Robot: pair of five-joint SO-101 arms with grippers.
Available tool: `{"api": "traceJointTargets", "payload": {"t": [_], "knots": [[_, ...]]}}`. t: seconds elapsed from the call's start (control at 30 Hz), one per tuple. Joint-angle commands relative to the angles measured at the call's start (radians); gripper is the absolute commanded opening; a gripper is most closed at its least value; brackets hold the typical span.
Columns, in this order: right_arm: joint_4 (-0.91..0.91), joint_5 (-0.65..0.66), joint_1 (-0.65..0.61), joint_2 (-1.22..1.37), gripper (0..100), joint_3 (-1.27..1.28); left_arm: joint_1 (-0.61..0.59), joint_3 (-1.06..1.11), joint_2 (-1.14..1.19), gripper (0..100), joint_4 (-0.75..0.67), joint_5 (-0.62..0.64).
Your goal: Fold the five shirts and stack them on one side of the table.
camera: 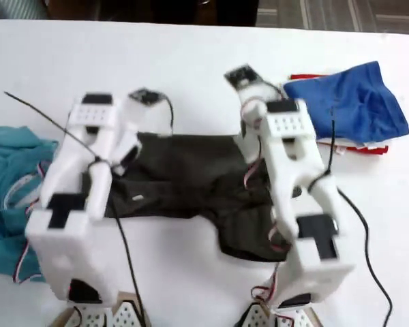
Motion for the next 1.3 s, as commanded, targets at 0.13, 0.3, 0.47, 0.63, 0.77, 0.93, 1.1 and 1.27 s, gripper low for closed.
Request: {"api": "traceJointTargets", "payload": {"t": [0.13, 0.3, 0.47, 0.63, 0.77, 0.93, 1.1, 1.27], "knots": [[-0.154, -0.002, -0.004, -0.320, 1.8, 0.445, -0.017, 0.483, -0.318, 3, -0.190, -0.106], [-0.153, -0.002, -0.002, -0.387, 1.8, 0.531, -0.072, 0.556, -0.333, 3, -0.249, -0.126], [-0.111, 0.000, -0.002, -0.441, 1.8, 0.569, -0.117, 0.467, -0.338, 3, -0.245, -0.120], [0.030, 0.012, -0.002, -0.570, 1.8, 0.571, -0.115, 0.374, -0.333, 3, -0.247, -0.114], [0.042, 0.054, 0.005, -0.722, 1.8, 0.562, -0.117, 0.311, -0.333, 3, -0.252, -0.038], [-0.162, 0.054, 0.084, -0.792, 1.8, 0.572, -0.115, 0.375, -0.330, 3, -0.384, 0.046], [-0.240, 0.054, 0.188, -0.630, 1.8, 0.562, -0.112, 0.503, -0.333, 3, -0.557, 0.066], [-0.127, 0.015, 0.205, -0.449, 1.9, 0.479, -0.110, 0.605, -0.333, 3, -0.717, 0.066]]}}
